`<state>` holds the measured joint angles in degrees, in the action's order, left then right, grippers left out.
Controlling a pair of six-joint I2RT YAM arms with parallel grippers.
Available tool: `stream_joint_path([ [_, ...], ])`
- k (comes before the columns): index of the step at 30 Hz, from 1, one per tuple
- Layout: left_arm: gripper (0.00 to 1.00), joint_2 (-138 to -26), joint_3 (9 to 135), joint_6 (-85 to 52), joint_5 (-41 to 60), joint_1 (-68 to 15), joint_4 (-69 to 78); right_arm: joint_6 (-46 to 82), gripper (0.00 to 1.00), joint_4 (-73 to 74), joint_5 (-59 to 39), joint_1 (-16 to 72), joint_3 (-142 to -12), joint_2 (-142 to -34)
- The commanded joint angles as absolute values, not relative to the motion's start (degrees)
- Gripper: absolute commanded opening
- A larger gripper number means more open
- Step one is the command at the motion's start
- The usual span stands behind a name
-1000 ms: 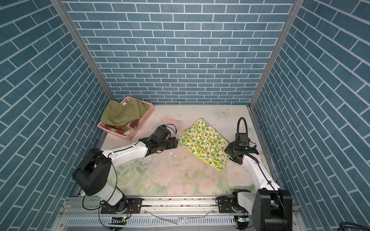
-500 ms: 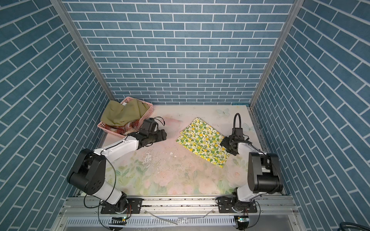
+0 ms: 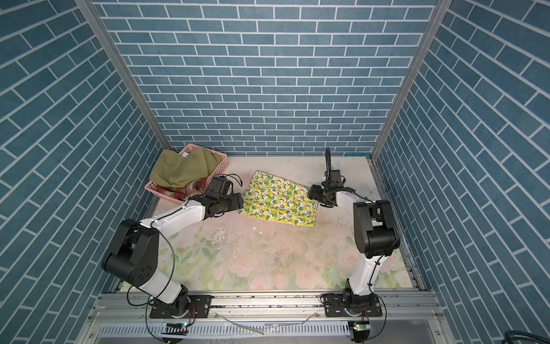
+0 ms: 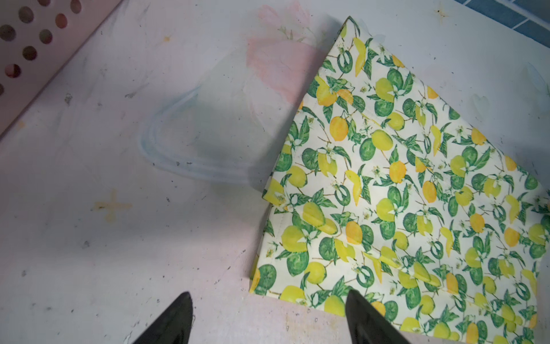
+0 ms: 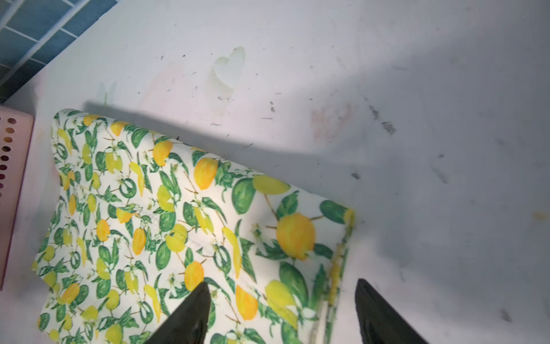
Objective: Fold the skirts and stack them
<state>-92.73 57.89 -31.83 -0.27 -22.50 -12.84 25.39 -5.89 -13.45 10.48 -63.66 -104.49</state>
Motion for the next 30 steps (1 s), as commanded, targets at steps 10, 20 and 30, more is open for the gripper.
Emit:
stream_joint_path([
  [10, 0.72, -107.0, 67.5, -33.5, -1.5, -22.2, -10.8, 31.6, 0.63, -8.4, -9.5, 11.3, -47.7, -84.4],
  [20, 0.60, -113.0, 70.1, -36.6, -2.1, -22.2, -6.0, 33.9, 0.59, -8.7, -9.5, 14.3, -40.7, -80.4],
  [30, 0.13, -113.9, 69.8, -36.6, -1.8, -22.2, -4.5, 38.3, 0.50, -5.2, -10.8, 19.1, -42.4, -85.2],
])
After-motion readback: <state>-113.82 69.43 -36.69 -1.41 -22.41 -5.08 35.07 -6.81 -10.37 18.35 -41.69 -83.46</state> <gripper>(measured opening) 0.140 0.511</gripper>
